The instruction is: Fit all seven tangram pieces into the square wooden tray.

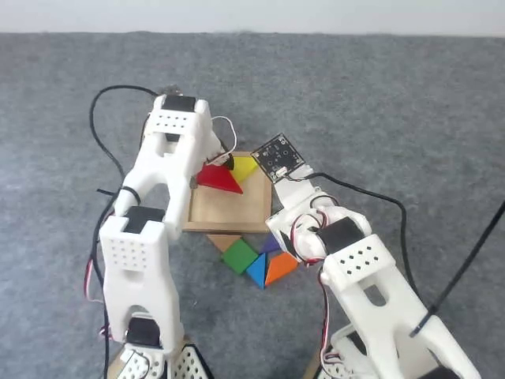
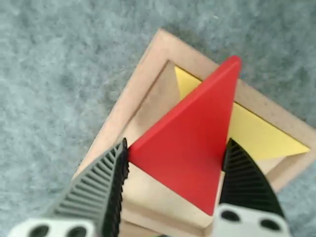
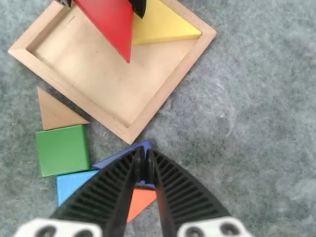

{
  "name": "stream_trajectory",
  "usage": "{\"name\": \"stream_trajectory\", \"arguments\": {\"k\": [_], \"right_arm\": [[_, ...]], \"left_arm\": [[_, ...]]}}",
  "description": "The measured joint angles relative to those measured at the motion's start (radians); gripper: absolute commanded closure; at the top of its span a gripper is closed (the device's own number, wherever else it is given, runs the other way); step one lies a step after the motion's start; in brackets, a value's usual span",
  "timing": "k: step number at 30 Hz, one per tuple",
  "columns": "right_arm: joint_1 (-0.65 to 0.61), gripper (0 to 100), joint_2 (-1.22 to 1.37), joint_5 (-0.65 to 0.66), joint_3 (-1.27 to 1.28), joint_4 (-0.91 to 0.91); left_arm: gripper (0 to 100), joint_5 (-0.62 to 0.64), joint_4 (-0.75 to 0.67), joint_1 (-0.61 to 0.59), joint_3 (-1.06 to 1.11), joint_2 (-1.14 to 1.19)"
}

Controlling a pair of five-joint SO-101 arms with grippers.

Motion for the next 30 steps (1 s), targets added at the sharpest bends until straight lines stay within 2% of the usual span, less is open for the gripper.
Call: {"name": "stream_trajectory", "arguments": {"k": [17, 23, 30], "right_arm": [[0.0, 99.1, 0.0, 0.0, 0.0, 0.0], [0.0, 99.1, 0.0, 0.0, 0.0, 0.0], [0.0, 99.1, 0.0, 0.017, 0.0, 0.0]], "left_arm": [[67, -0.034, 0.012, 0.04, -0.002, 0.0], [66, -0.049, 0.014, 0.04, -0.002, 0.0], [67, -0.114, 0.17, 0.02, -0.129, -0.002]]}}
